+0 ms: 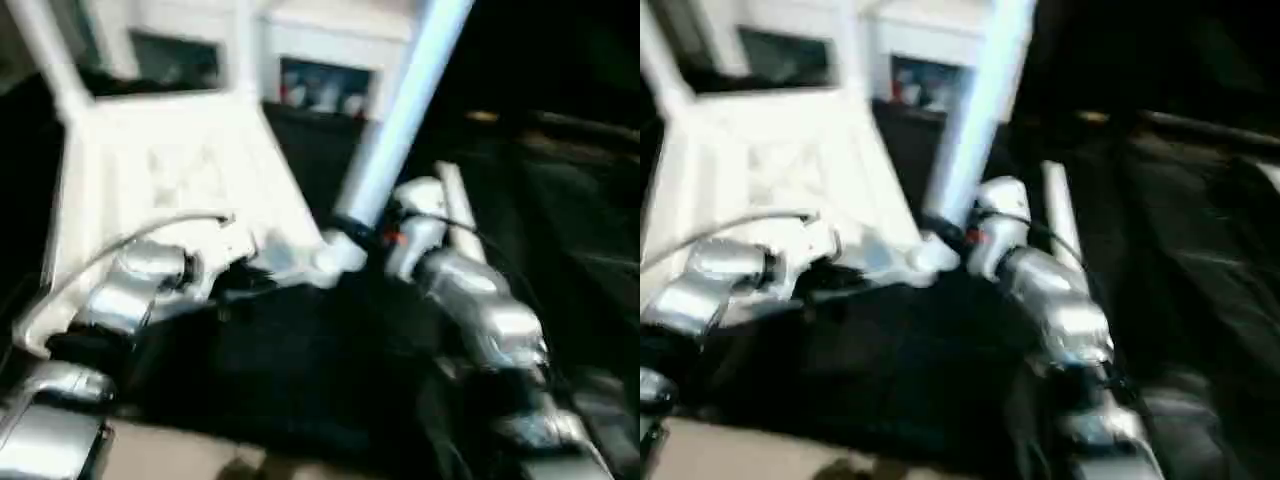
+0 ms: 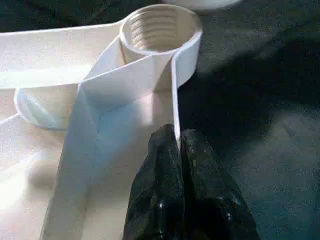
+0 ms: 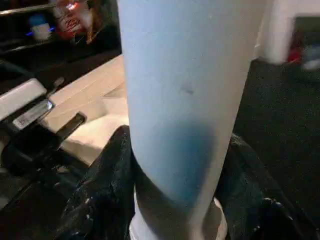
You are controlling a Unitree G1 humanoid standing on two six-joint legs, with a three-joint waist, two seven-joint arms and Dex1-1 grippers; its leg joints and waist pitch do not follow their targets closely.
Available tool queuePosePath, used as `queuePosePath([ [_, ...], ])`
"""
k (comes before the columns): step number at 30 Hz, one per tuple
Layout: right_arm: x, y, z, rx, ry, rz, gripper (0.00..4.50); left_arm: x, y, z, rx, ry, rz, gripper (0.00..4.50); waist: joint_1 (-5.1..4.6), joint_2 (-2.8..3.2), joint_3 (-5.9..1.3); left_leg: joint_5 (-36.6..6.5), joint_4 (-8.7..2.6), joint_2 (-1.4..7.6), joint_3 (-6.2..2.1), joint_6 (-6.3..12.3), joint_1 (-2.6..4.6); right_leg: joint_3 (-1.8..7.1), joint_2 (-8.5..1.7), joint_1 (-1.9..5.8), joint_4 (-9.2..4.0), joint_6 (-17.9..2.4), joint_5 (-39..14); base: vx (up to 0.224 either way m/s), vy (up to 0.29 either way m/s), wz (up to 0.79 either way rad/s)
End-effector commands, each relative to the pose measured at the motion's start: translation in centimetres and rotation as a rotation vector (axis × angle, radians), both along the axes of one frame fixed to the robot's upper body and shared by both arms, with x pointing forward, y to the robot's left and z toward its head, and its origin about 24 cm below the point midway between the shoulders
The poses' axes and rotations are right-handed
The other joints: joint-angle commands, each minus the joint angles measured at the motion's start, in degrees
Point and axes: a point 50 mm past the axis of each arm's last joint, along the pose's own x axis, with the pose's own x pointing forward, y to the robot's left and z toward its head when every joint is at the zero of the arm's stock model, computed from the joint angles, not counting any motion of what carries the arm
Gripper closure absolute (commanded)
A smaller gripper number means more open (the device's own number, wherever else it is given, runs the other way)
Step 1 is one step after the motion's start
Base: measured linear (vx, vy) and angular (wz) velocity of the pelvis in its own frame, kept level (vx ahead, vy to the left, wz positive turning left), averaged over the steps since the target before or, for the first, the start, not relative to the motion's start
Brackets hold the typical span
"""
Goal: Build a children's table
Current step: Insert table leg to table base
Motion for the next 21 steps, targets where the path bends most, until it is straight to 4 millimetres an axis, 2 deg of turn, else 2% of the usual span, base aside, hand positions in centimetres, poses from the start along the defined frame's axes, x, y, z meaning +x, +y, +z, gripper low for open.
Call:
queuePosePath([
  [1, 0.1, -2.06, 0.32, 0.009, -0.019, -0.066, 2.64, 0.15, -2.73, 1.46, -0.144, -0.052, -0.117, 4.5, -1.8, -4.52, -5.81, 47.67, 1.32, -1.93, 2.45, 13.71, 2.02, 5.09, -3.82, 1.92, -7.72, 0.97, 46.65, -0.27, 0.032, 0.07],
  [2, 0.1, -2.3, 0.54, 0.016, -0.027, -0.071, 2.64, 0.06, -2.8, 1.37, -0.137, -0.037, -0.126, 4.5, -0.58, -3.82, -5.41, 32.35, 2.23, -2.7, 3.25, 11.73, -0.09, 6.86, -6.12, 4.54, -8.52, -3.57, 50.74, -0.21, 0.049, 0.61],
  [3, 0.12, -2.53, 0.69, 0.019, -0.032, -0.075, 2.64, 0.0, -2.86, 1.3, -0.132, -0.026, -0.131, 4.5, 0.31, -2.84, -4.7, 19.04, 2.19, -0.53, 2.88, 9.65, -0.34, 7.61, -9.08, 3.37, -10.89, -8.37, 48.87, -0.21, 0.049, 0.61],
  [4, 0.16, -2.73, 0.75, 0.017, -0.033, -0.078, 2.64, -0.05, -2.9, 1.2, -0.12, -0.019, -0.139, 4.5, -0.47, -2.29, -4.87, 5.13, -0.44, 1.22, 3.52, 5.53, 0.03, 6.49, -6.76, 4.09, -11.48, -16.46, 36.31, -0.096, -0.008, 0.5],
  [5, 0.16, -2.85, 0.78, 0.016, -0.035, -0.071, 2.64, -0.07, -2.95, 1.14, -0.109, -0.02, -0.146, 4.5, -1.22, -1.05, -5.45, 6.2, -3.41, 1.72, 4.28, 4.66, -0.43, 4.01, -3.77, 5.67, -9.33, -19.9, 24.53, -0.057, -0.06, 0.08],
  [6, 0.15, -2.92, 0.79, 0.016, -0.035, -0.065, 2.64, -0.08, -2.97, 1.1, -0.103, -0.02, -0.149, 4.5, -1.78, -0.53, -5.13, 8.41, -4.45, 2.33, 5.11, 5.02, -0.19, 2.75, -2.02, 5.07, -9.26, -20.26, 16.62, -0.057, -0.06, 0.08],
  [7, 0.16, -2.98, 0.79, 0.014, -0.032, -0.059, 2.64, -0.08, -2.96, 1.06, -0.099, -0.019, -0.151, 4.5, -2.0, 0.06, -4.66, 6.47, -4.94, 2.88, 5.31, 5.09, 0.34, 2.24, -1.83, 4.36, -9.61, -20.07, 11.55, -0.054, -0.072, 0.06],
  [8, 0.11, -3.01, 0.81, 0.005, -0.031, -0.04, 2.64, -0.1, -2.9, 1.02, -0.095, -0.017, -0.154, 4.5, -2.57, -0.07, -4.06, -1.02, -5.45, 3.69, 5.66, 3.87, 0.3, 2.06, -1.95, 4.28, -10.67, -18.47, 0.56, -0.08, -0.071, 0.05],
  [9, 0.03, -3.0, 0.83, -0.005, -0.031, -0.024, 2.64, -0.12, -2.85, 1.0, -0.091, -0.016, -0.158, 4.5, -2.56, 0.02, -3.71, -7.95, -5.99, 4.29, 5.51, 0.91, 0.13, 2.13, -2.32, 4.5, -11.28, -15.96, -9.09, -0.08, -0.071, 0.05],
  [11, -0.14, -2.95, 0.9, -0.012, -0.031, 0.002, 2.64, -0.19, -2.78, 0.96, -0.081, -0.012, -0.17, 4.5, -2.54, 0.35, -3.51, -14.19, -6.26, 4.77, 5.56, -2.61, 0.77, 2.0, -2.39, 3.83, -11.98, -13.2, -16.69, -0.071, -0.073, 0.06],
  [13, -0.32, -2.89, 0.97, -0.013, -0.029, 0.026, 2.64, -0.24, -2.73, 0.96, -0.071, -0.012, -0.18, 4.5, -2.56, -0.02, -3.44, -16.34, -6.47, 4.92, 5.7, -4.51, 0.27, 1.44, -2.21, 4.0, -12.43, -10.61, -20.53, -0.062, -0.072, 0.06],
  [14, -0.38, -2.85, 0.96, -0.022, -0.029, 0.035, 2.64, -0.23, -2.69, 1.0, -0.066, -0.014, -0.18, 4.5, -2.5, -0.02, -3.44, -16.23, -6.44, 4.97, 5.68, -4.84, 0.22, 1.36, -2.2, 4.0, -12.46, -10.03, -21.56, -0.058, -0.068, 0.02],
  [16, -0.49, -2.78, 0.88, -0.042, -0.027, 0.049, 2.64, -0.2, -2.55, 1.07, -0.051, -0.014, -0.179, 4.5, -2.21, -0.48, -3.62, -13.92, -6.22, 4.81, 5.83, -5.15, 0.08, 1.23, -2.24, 3.96, -12.92, -7.83, -24.55, -0.049, -0.062, 0.04],
  [18, -0.64, -2.66, 0.69, -0.069, -0.023, 0.071, 2.64, -0.18, -2.25, 1.06, -0.021, -0.016, -0.18, 4.5, -2.09, -0.62, -3.69, -11.17, -6.45, 4.79, 5.86, -5.11, -0.31, 1.04, -2.19, 4.27, -12.99, -6.98, -24.62, -0.021, -0.053, 0.05],
  [19, -0.65, -2.65, 0.68, -0.071, -0.022, 0.072, 2.64, -0.18, -2.23, 1.06, -0.019, -0.016, -0.181, 4.5, -1.98, -0.48, -3.73, -11.02, -6.49, 4.82, 5.89, -5.06, -0.25, 0.95, -2.24, 4.17, -13.02, -6.91, -24.36, 0.0, 0.0, 0.0],
  [20, -0.79, -2.57, 0.56, -0.08, -0.019, 0.091, 2.64, -0.21, -2.07, 1.08, -0.016, -0.012, -0.183, 4.5, -1.97, -0.17, -3.84, -11.52, -6.73, 5.11, 6.04, -5.09, -0.18, 0.56, -2.12, 4.02, -12.86, -7.97, -21.87, 0.0, 0.0, 0.0],
  [21, -0.83, -2.57, 0.53, -0.082, -0.019, 0.096, 2.64, -0.22, -2.04, 1.09, -0.015, -0.011, -0.184, 4.5, -1.95, -0.15, -3.81, -11.66, -6.75, 5.23, 6.09, -5.18, -0.18, 0.51, -2.05, 3.98, -12.76, -8.37, -20.92, 0.0, 0.0, 0.0],
])
